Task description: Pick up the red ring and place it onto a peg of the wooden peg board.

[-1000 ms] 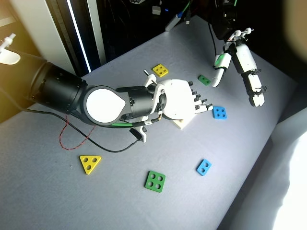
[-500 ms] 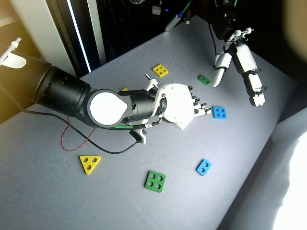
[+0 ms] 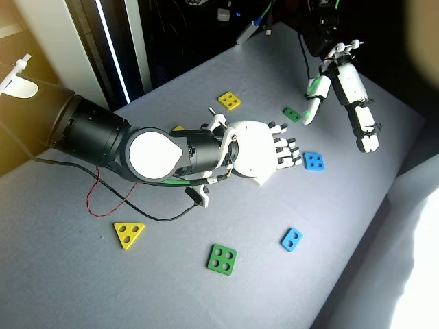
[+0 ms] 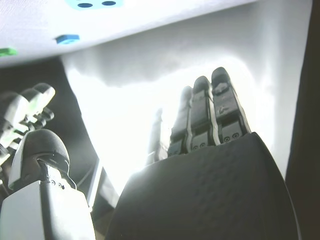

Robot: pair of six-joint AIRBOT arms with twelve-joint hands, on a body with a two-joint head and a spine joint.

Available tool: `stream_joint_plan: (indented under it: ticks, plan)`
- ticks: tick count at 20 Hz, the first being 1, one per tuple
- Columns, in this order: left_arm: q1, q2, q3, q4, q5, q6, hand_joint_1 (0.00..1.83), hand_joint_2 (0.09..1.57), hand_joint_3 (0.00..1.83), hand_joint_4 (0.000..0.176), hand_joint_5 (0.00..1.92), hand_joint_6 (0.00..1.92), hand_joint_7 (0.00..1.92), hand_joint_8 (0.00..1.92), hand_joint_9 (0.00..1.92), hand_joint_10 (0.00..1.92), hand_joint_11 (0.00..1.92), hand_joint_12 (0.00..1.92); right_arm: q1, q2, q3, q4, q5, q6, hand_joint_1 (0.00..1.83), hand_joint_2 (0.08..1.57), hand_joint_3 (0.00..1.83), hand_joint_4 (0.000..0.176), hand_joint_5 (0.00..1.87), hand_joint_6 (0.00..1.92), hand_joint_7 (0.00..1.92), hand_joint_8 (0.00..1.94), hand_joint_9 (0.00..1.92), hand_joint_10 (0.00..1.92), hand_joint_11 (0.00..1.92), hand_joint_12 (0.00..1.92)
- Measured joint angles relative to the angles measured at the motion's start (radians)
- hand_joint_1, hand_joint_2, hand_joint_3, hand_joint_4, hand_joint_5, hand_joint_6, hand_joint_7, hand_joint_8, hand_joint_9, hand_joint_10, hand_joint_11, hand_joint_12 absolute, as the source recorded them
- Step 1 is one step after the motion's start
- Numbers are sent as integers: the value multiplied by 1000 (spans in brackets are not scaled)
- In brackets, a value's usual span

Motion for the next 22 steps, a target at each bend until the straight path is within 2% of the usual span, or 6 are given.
stream_joint_plan:
  ticks: [6,7,9,11,19,22]
  plan:
    - [4,2,-3,-7,-5,0,302,1012,6,170,0,0,0,0,0,0,0,0,0,3,0,-6,-6,0,716,859,0,120,0,0,0,0,0,0,0,0]
    - [16,6,-11,-12,-23,0,310,1016,7,170,0,0,0,0,0,0,0,0,-10,16,-2,31,0,-14,673,890,1,94,0,0,0,0,0,0,0,0]
    - [24,16,-25,-17,-27,1,319,1017,6,151,0,0,0,0,0,0,0,0,-42,81,-37,171,8,-88,750,856,0,164,0,0,0,0,0,0,0,0]
    - [24,36,-43,-32,-53,0,348,1055,20,116,1,0,0,0,0,0,0,0,-70,180,-89,353,7,-225,762,879,0,145,0,0,0,0,0,0,0,0]
    - [51,150,-165,3,-252,0,417,1044,0,166,0,0,0,0,0,0,0,0,-167,419,-266,877,230,-572,577,851,0,106,0,0,0,0,0,0,48,30]
    - [68,204,-215,8,-338,0,369,1069,9,121,0,0,0,0,0,0,0,0,-179,483,-307,972,333,-621,587,950,32,171,0,0,0,0,0,0,0,0]
